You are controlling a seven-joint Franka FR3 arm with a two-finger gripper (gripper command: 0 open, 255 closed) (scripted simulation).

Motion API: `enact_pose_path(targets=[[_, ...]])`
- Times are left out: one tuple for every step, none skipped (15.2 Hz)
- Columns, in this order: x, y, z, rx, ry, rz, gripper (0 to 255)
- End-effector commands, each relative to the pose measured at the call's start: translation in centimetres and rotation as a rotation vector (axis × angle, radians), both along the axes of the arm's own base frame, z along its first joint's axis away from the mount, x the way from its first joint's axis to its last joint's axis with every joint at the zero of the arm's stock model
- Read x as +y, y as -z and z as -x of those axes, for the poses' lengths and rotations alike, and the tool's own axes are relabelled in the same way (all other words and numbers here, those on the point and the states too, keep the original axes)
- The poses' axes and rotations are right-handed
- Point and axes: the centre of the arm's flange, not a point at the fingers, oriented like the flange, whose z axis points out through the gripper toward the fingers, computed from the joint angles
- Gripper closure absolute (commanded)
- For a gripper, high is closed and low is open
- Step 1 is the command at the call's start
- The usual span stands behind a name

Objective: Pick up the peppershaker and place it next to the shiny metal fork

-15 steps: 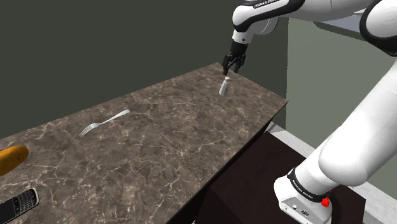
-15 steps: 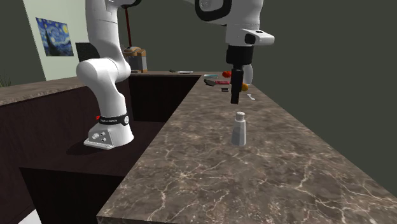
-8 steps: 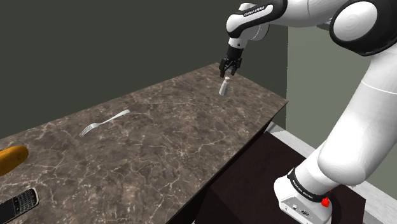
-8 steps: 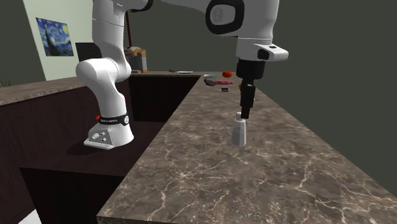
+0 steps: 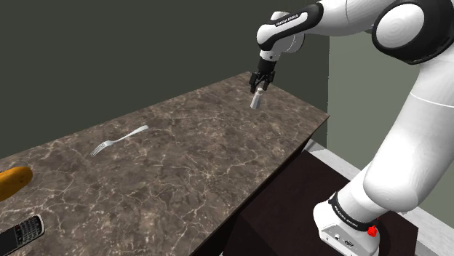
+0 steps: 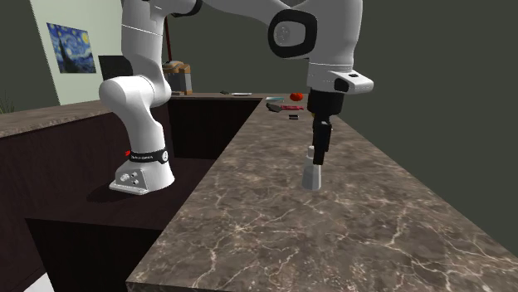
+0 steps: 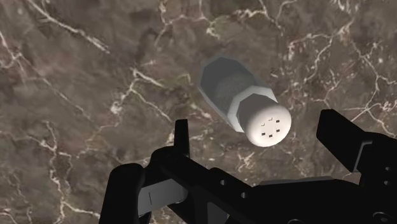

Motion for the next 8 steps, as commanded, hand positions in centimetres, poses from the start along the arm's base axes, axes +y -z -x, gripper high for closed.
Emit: enact_pose_path(targets=[[0.0,0.02,0.0,0.0,0.0,0.0,0],[0.0,0.02,0.0,0.0,0.0,0.0,0],[0.0,0.02,0.0,0.0,0.0,0.0,0],[0.0,0.02,0.0,0.0,0.0,0.0,255],[0.0,0.02,0.0,0.0,0.0,0.0,255],[0.0,0.02,0.0,0.0,0.0,0.0,255],[0.0,0.03,0.0,0.0,0.0,0.0,255],[0.0,0.03,-0.01,0.0,0.0,0.0,255]])
